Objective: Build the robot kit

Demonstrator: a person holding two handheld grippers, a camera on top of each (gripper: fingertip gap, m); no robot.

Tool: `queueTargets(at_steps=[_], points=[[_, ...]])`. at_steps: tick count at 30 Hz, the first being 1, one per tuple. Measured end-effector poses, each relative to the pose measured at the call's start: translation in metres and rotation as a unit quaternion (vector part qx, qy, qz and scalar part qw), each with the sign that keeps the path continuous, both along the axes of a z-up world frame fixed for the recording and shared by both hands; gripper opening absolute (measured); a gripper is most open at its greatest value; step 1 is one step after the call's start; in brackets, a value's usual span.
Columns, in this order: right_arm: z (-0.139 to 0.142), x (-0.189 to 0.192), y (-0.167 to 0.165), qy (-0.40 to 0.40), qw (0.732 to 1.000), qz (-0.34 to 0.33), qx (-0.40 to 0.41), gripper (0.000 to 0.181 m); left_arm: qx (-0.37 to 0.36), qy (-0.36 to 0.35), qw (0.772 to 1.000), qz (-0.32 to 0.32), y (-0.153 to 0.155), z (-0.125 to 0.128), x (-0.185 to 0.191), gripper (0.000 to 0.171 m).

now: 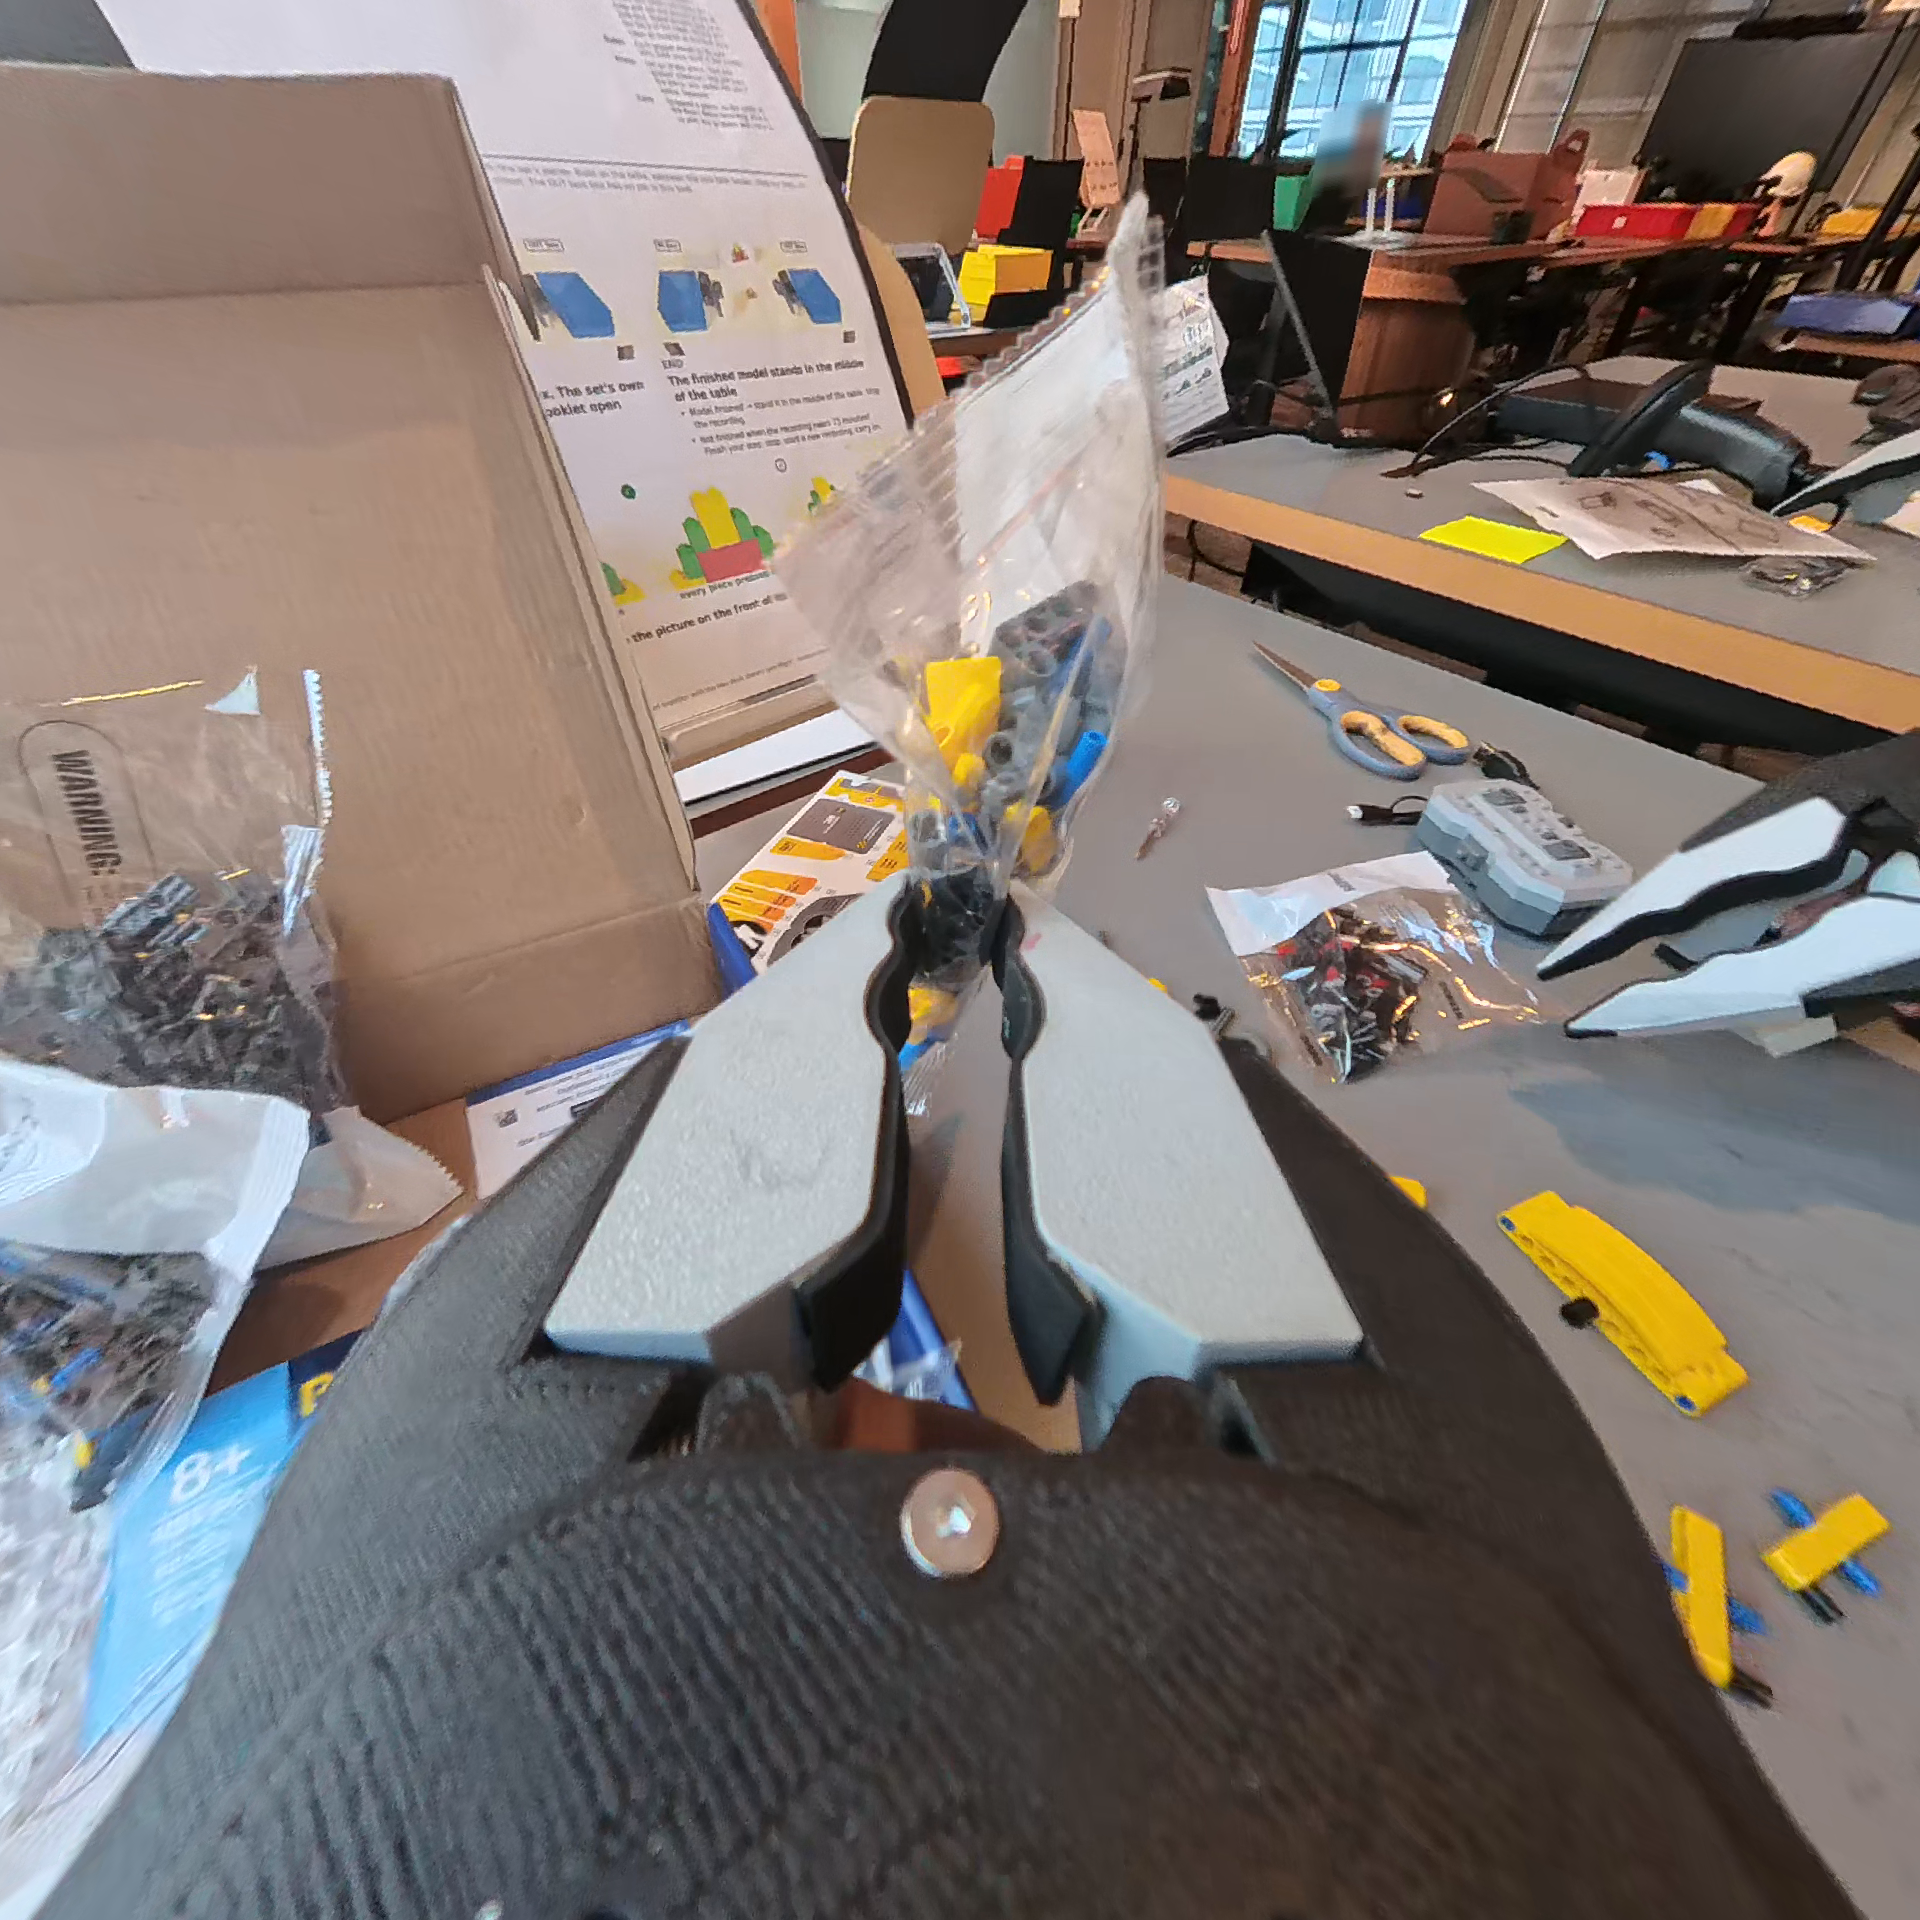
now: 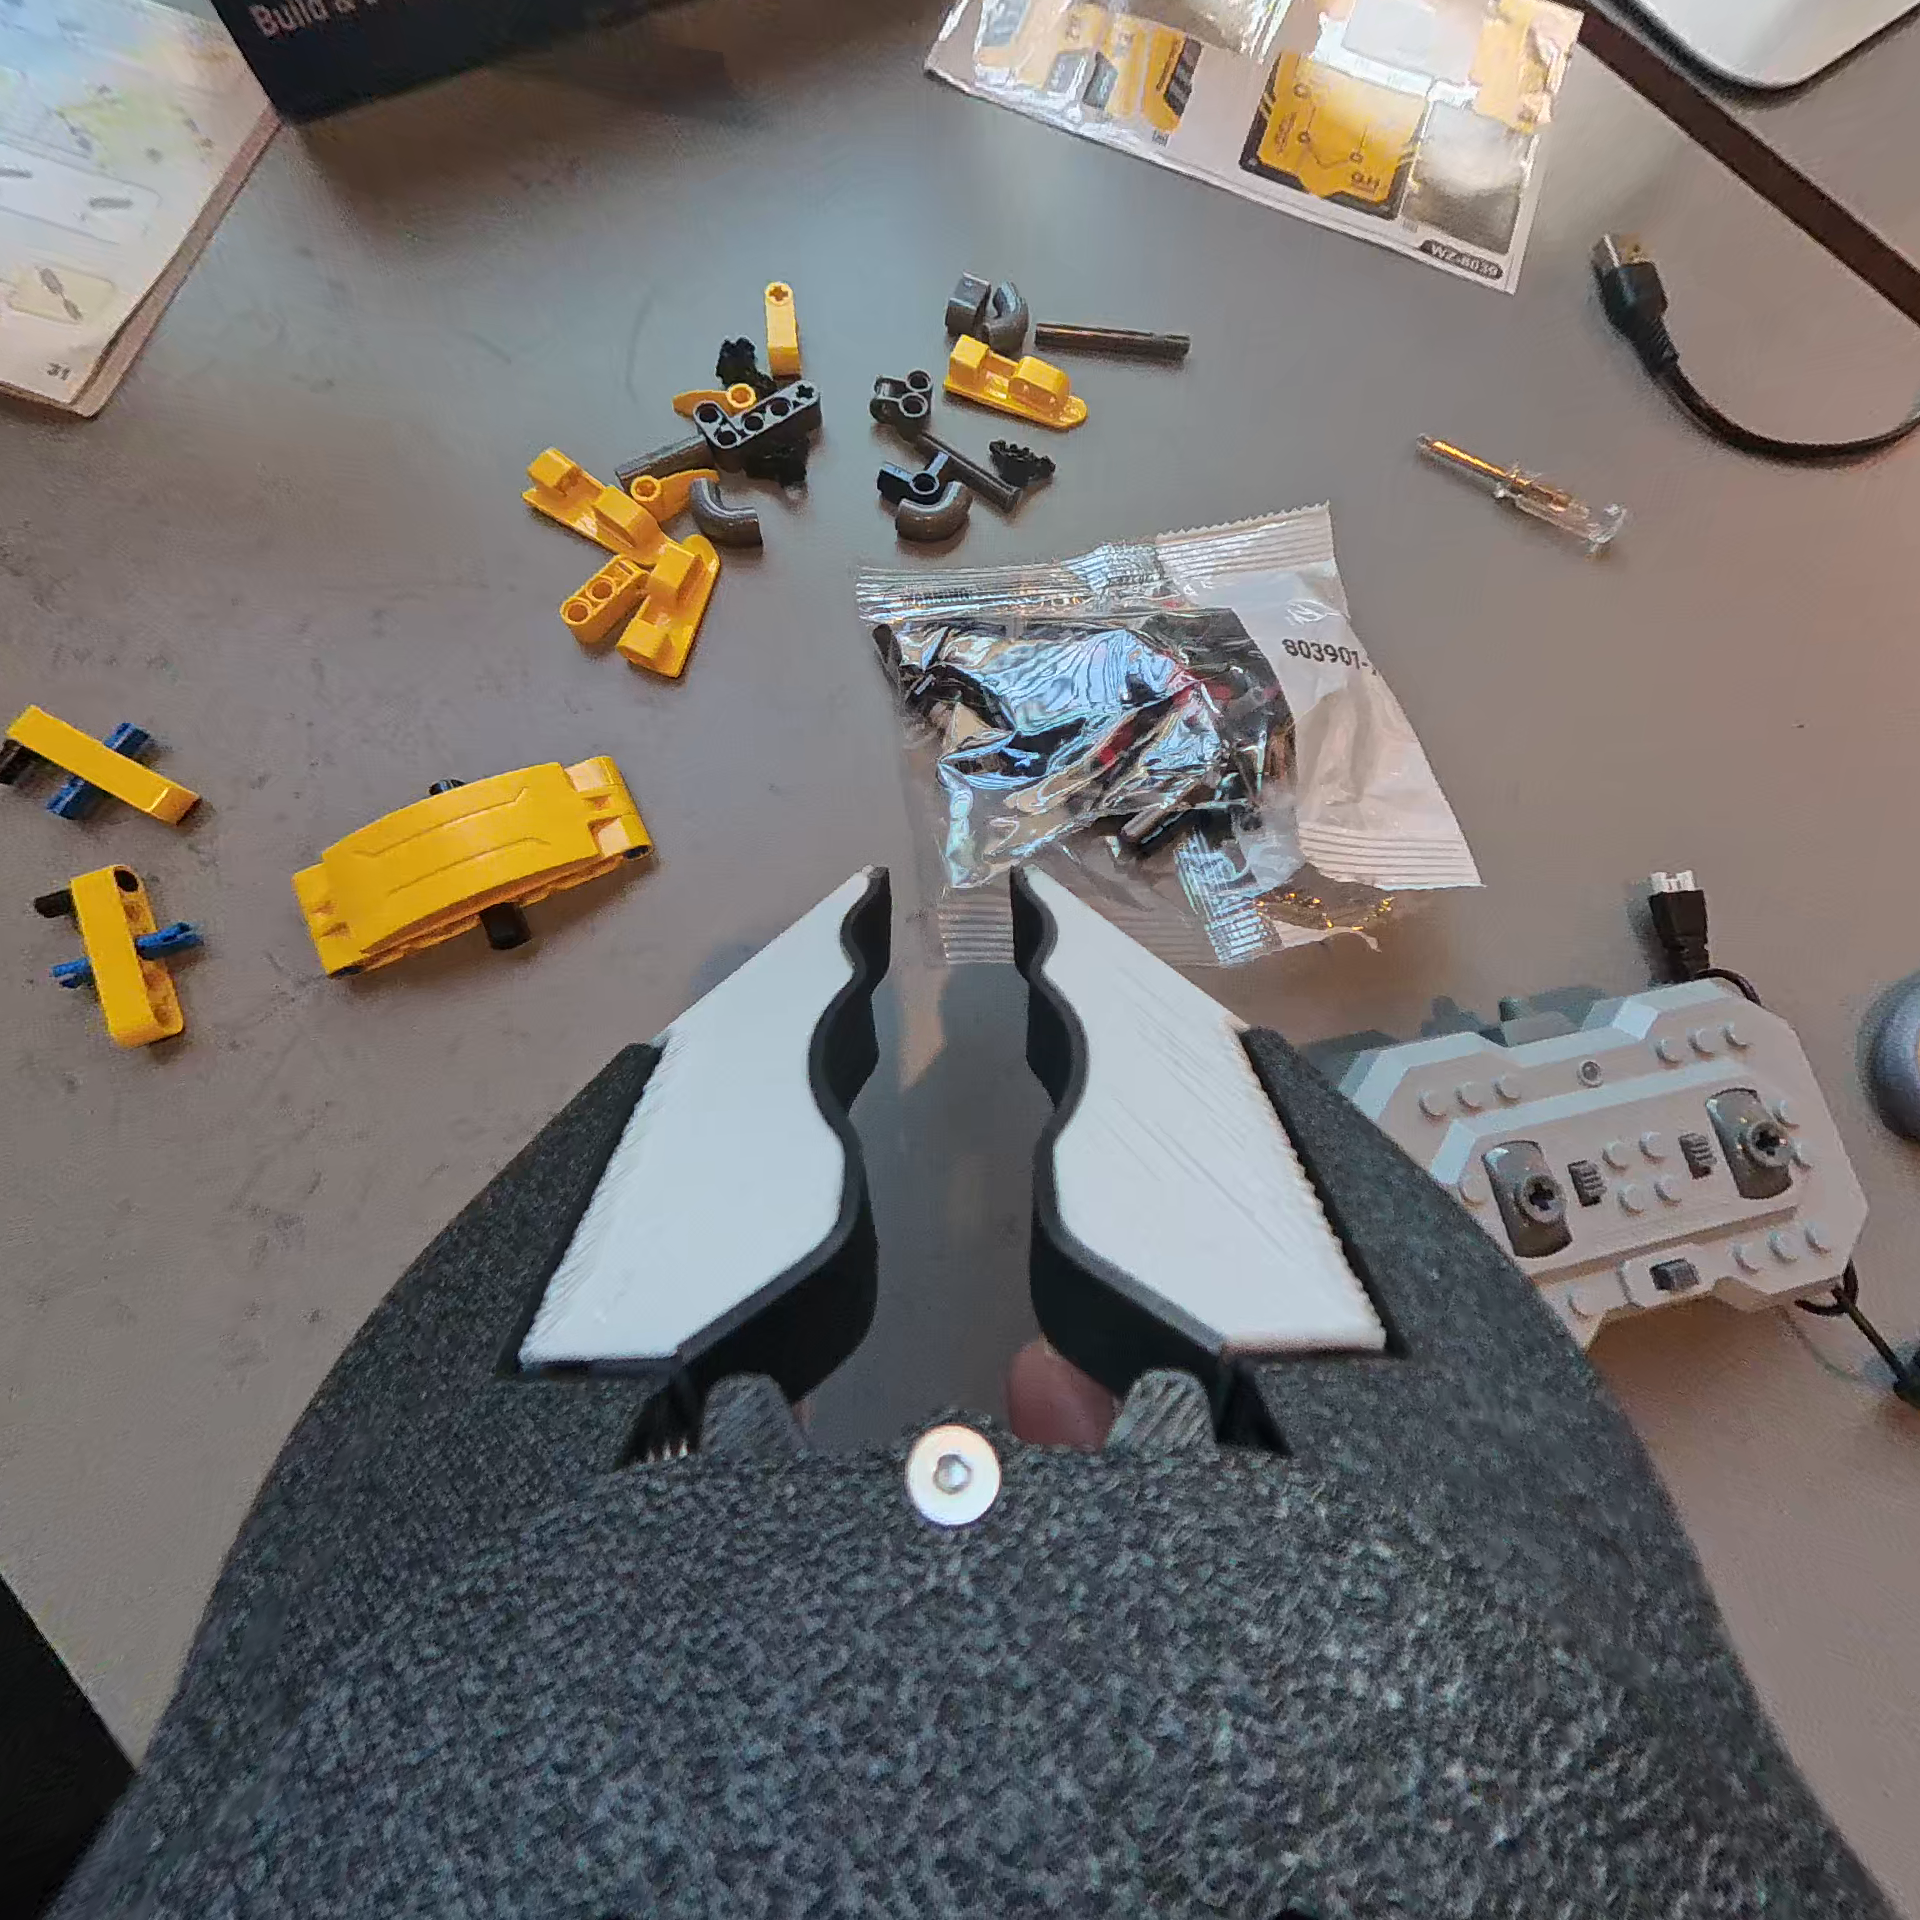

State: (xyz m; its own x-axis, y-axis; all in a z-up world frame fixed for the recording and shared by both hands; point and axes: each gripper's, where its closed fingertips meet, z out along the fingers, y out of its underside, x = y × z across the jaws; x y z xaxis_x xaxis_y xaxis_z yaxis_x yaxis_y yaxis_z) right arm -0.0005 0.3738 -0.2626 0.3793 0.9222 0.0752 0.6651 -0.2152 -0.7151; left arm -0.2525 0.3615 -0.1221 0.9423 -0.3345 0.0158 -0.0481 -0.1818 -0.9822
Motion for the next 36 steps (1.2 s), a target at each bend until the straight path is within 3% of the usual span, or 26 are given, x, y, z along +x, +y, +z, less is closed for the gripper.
queueTargets(at_steps=[4, 9, 17, 25, 28, 32, 36], points=[[0.008, 0.003, 0.008, 0.019, 0.999, -0.032, 0.03, 0.023, -0.002, -0.013, 1.0, -0.021, 0.008, -0.008, 0.007, 0.009], [0.044, -0.011, 0.019, 0.09, 0.992, -0.049, 0.073, 0.023, -0.002, -0.014, 0.999, -0.036, 0.0, -0.016, 0.011, 0.009], [0.104, -0.08, 0.036, 0.197, 0.974, -0.003, 0.115, 0.023, -0.018, -0.046, 0.998, -0.041, 0.001, -0.027, 0.017, 0.009], [0.124, -0.147, 0.042, 0.274, 0.949, 0.085, 0.129, 0.023, -0.002, -0.027, 0.998, -0.059, -0.005, -0.026, 0.029, 0.009], [0.124, -0.148, 0.041, 0.3, 0.943, 0.101, 0.104, 0.022, 0.004, -0.048, 0.996, -0.076, -0.008, -0.024, 0.039, 0.009], [0.102, -0.132, 0.05, 0.252, 0.955, 0.078, 0.137, 0.022, -0.002, -0.021, 0.997, -0.072, -0.007, -0.033, 0.047, 0.009], [0.112, -0.126, 0.048, 0.288, 0.948, 0.072, 0.113, 0.023, -0.004, -0.015, 0.998, -0.068, -0.005, -0.037, 0.047, 0.009]])
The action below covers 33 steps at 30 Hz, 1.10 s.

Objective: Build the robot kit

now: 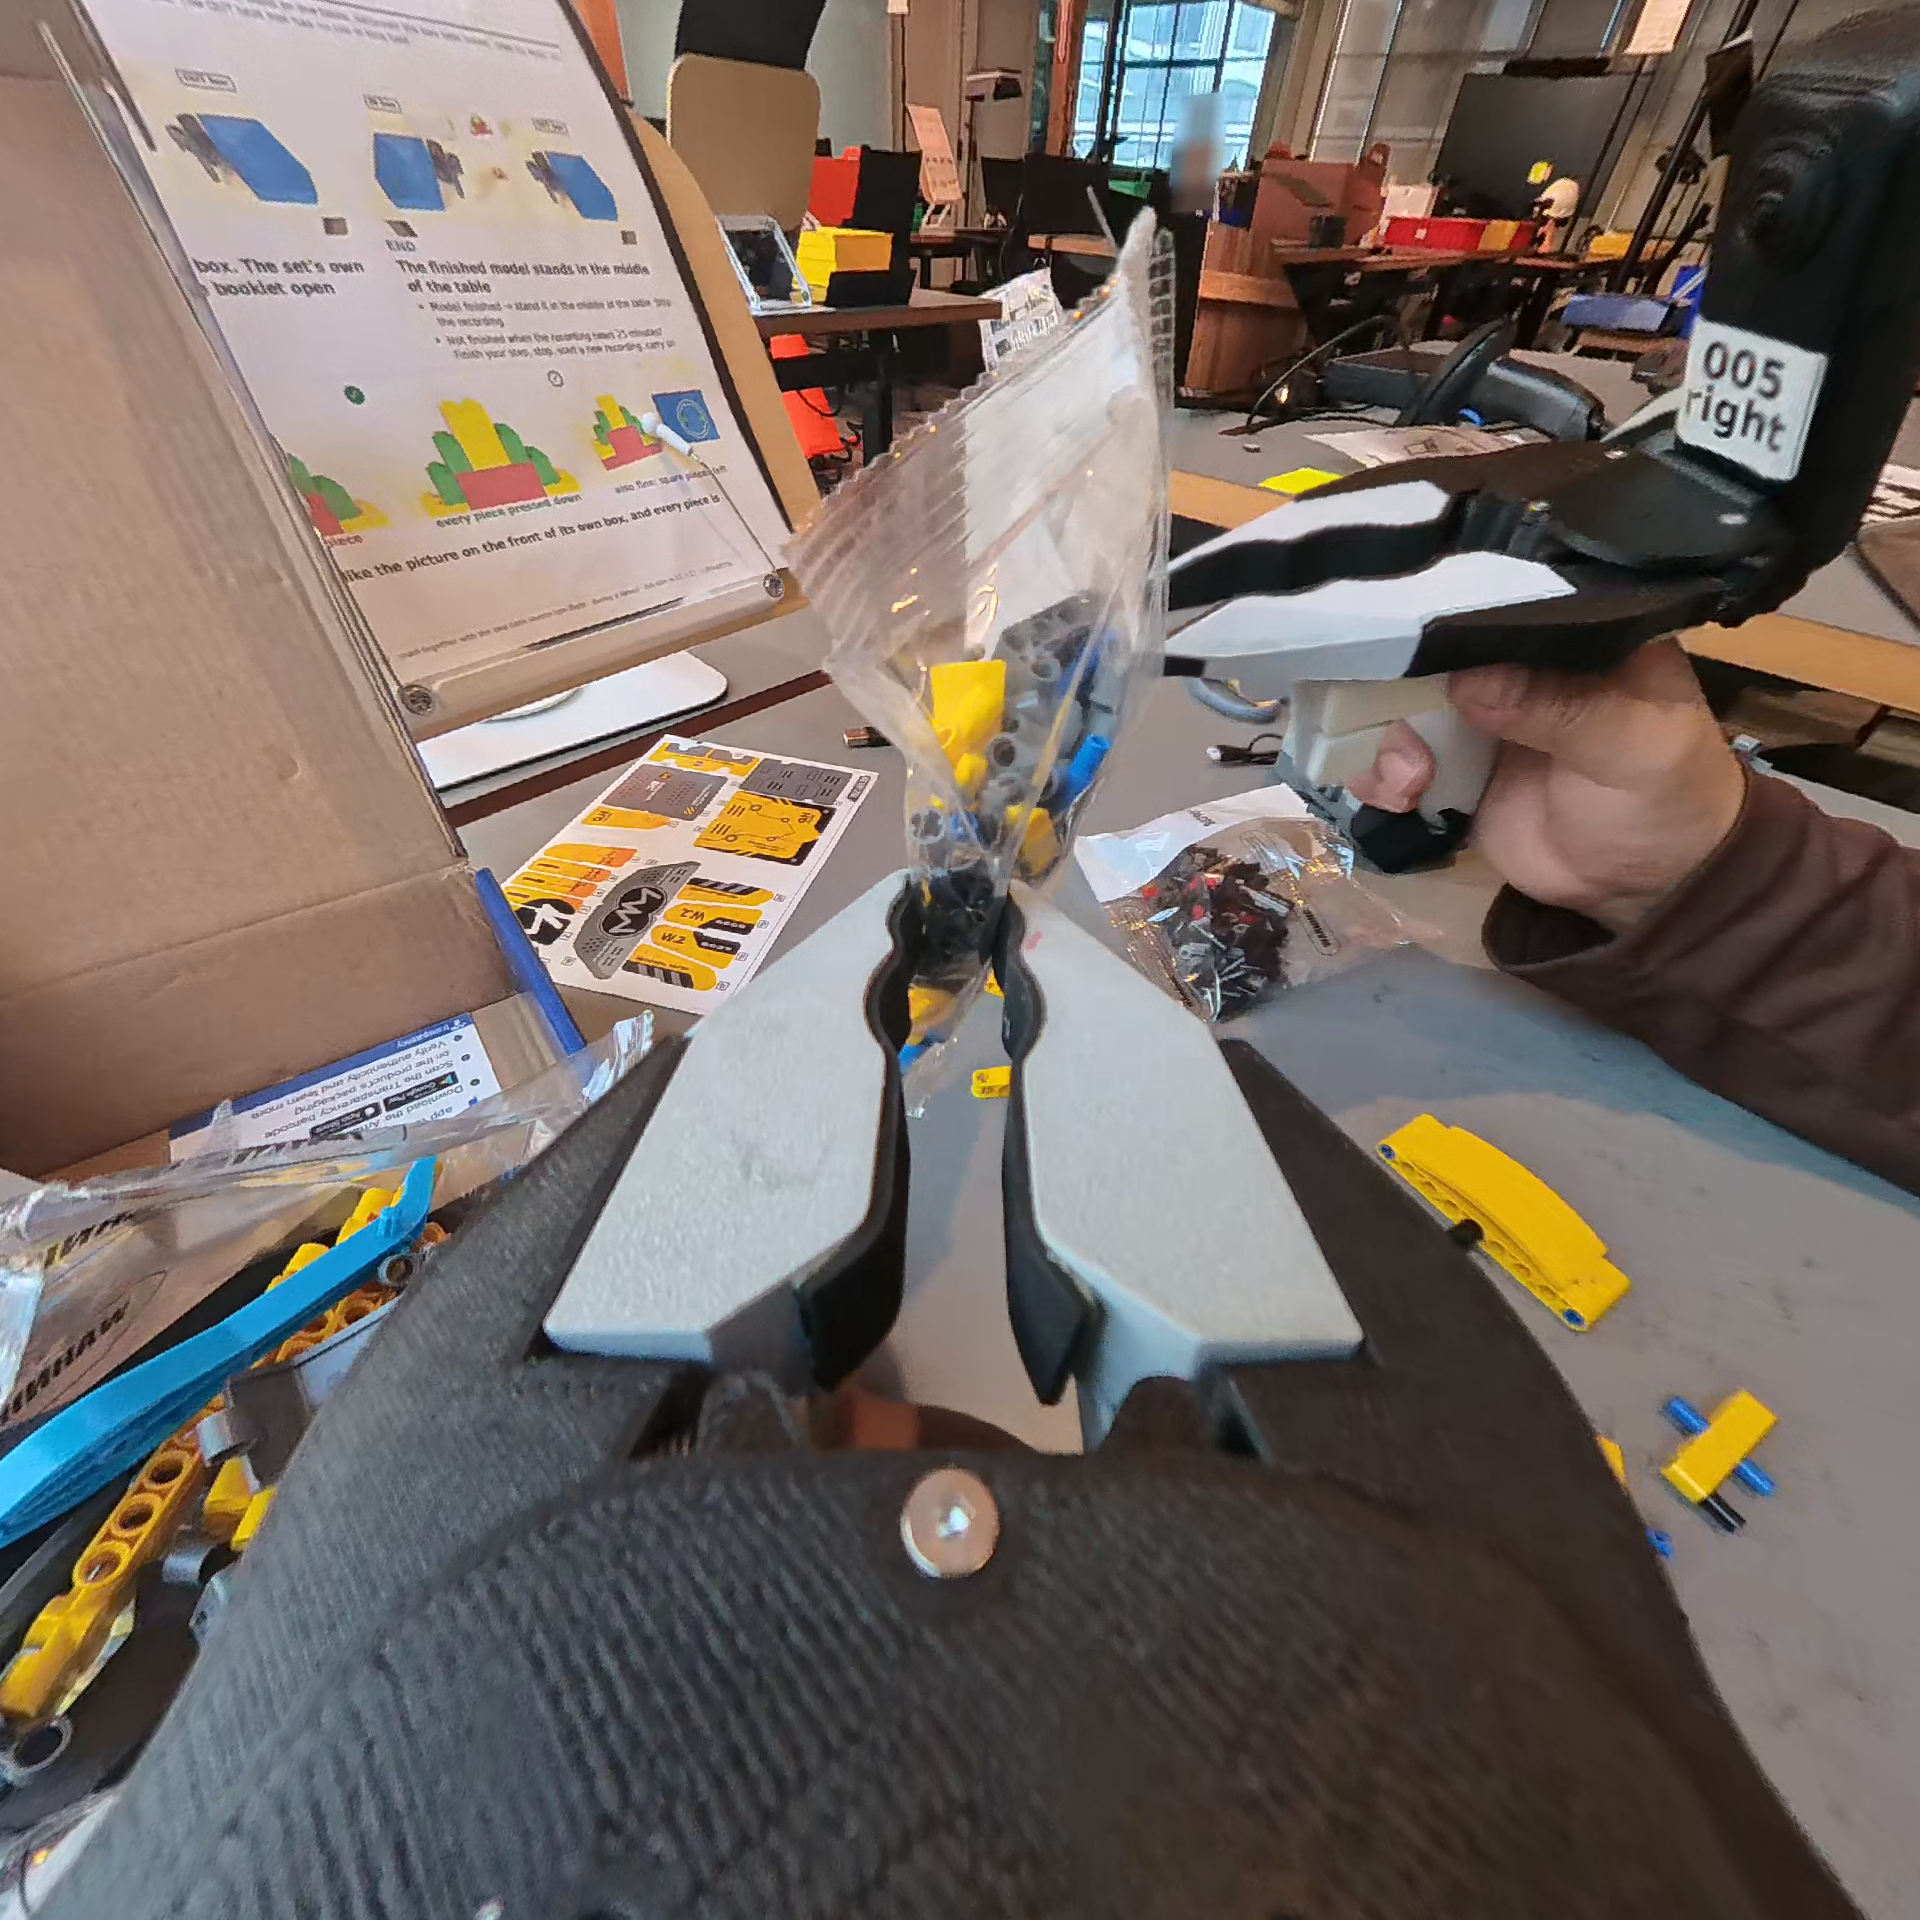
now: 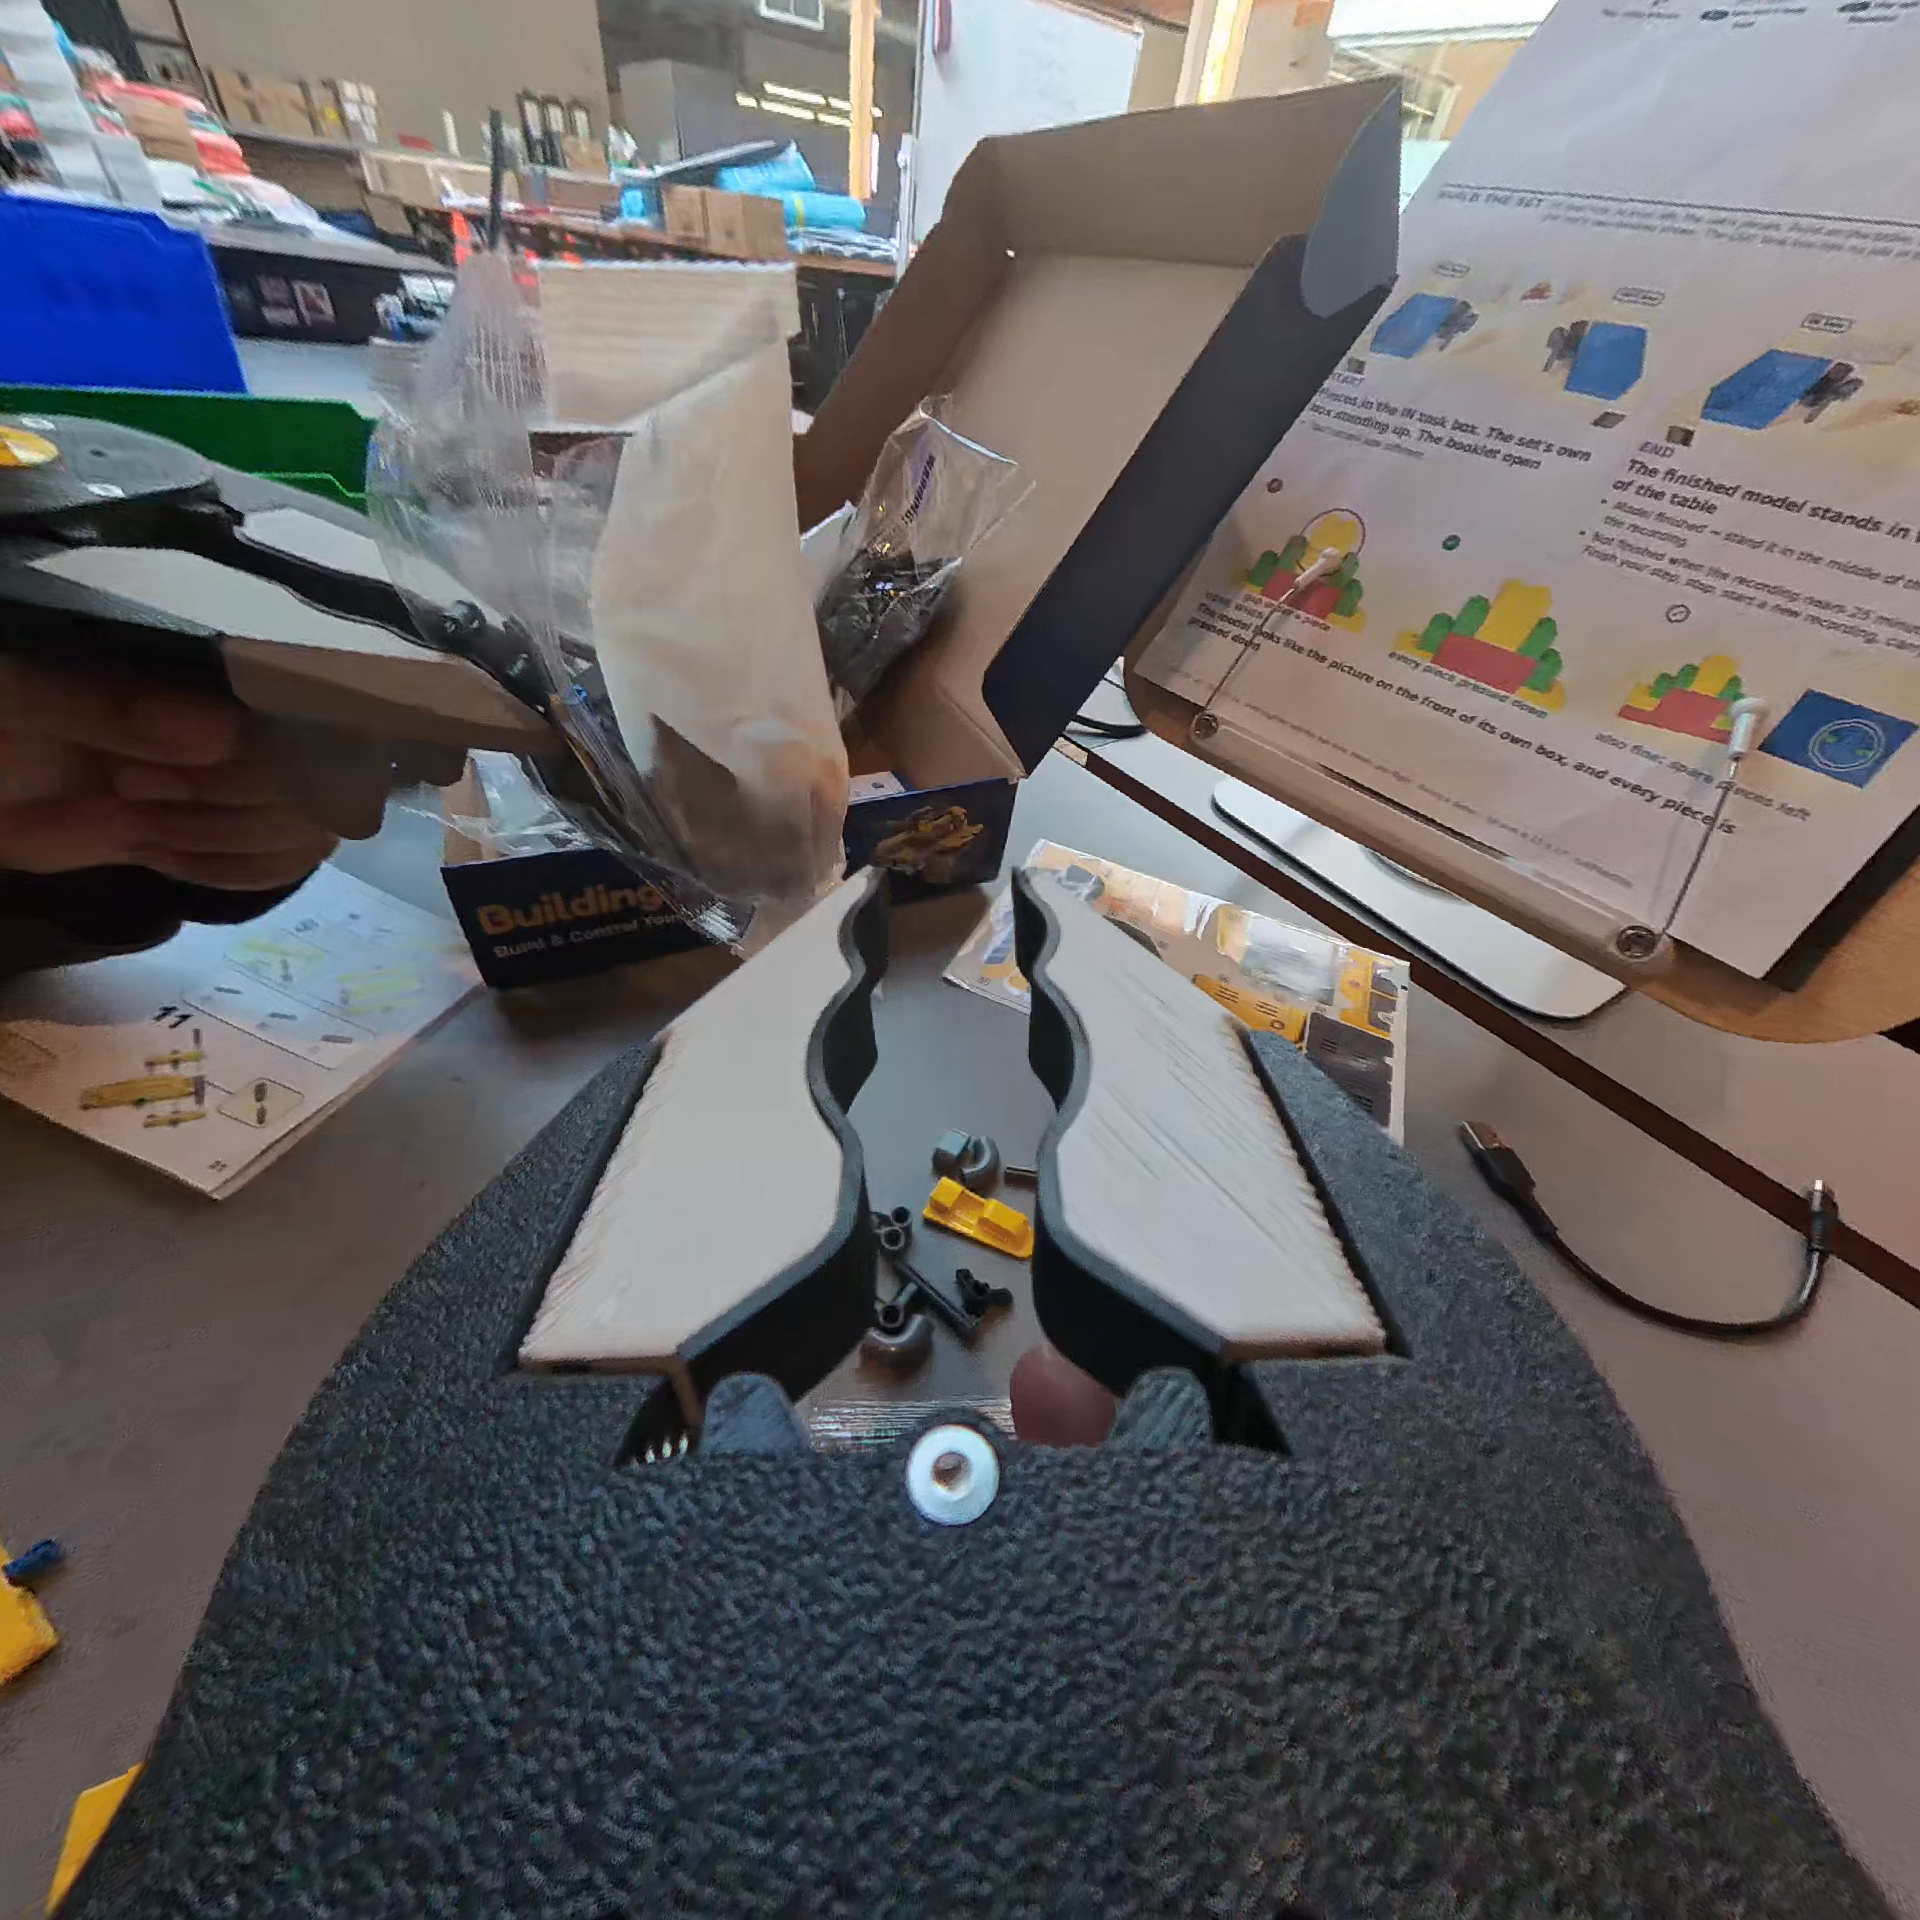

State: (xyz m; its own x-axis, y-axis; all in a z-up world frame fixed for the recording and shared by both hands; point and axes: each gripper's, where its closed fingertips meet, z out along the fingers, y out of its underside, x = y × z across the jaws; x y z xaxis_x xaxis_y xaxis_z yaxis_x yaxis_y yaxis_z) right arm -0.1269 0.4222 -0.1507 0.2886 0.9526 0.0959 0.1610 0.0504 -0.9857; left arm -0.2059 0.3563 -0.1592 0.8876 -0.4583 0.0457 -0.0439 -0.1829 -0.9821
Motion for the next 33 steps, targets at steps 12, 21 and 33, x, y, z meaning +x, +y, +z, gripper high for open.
queueTargets(at_steps=[12, 21, 33], points=[[-0.01, -0.008, -0.011, 0.005, 0.998, 0.042, -0.035, 0.034, -0.026, 0.007, 1.0, -0.004, 0.005, -0.017, 0.003, 0.009], [-0.025, -0.019, -0.032, -0.011, 0.986, 0.128, -0.103, 0.047, -0.036, 0.006, 0.999, -0.026, 0.002, -0.021, 0.01, 0.009], [-0.026, -0.019, -0.034, -0.027, 0.989, 0.125, -0.07, 0.027, -0.039, 0.009, 0.998, -0.041, -0.001, -0.023, 0.018, 0.009]])
